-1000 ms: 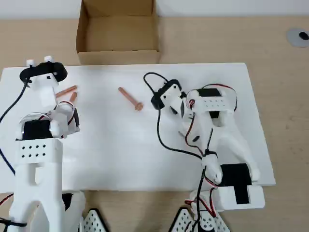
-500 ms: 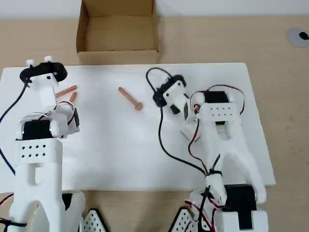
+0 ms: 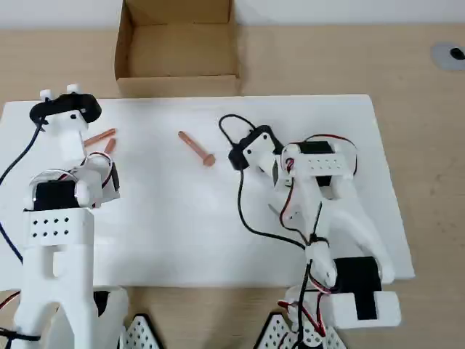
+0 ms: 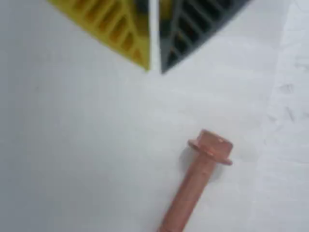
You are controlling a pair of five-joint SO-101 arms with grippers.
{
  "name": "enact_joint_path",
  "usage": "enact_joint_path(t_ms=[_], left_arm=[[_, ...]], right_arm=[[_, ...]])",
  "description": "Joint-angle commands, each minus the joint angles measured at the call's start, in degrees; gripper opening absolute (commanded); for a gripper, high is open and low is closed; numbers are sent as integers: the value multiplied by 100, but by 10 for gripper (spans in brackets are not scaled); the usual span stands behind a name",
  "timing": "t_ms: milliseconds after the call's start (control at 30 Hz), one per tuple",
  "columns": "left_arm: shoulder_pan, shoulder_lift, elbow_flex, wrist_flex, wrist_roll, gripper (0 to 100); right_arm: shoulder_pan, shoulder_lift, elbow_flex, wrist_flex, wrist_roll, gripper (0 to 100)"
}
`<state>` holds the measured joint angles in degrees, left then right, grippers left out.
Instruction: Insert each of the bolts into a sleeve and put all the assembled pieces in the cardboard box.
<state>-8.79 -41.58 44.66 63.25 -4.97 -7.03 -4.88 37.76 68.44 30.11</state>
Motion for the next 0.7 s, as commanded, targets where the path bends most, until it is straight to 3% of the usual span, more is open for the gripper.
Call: enact_joint_path(t_ms=[0, 400, 667], left_arm=[[-53, -154, -53, 9, -18, 17], [-53, -163, -53, 18, -26, 17], [-62, -163, -255, 299, -35, 17]], right_arm=[[40, 84, -57, -62, 9, 232], [48, 171, -48, -26, 202, 224], [48, 171, -48, -26, 193, 75]])
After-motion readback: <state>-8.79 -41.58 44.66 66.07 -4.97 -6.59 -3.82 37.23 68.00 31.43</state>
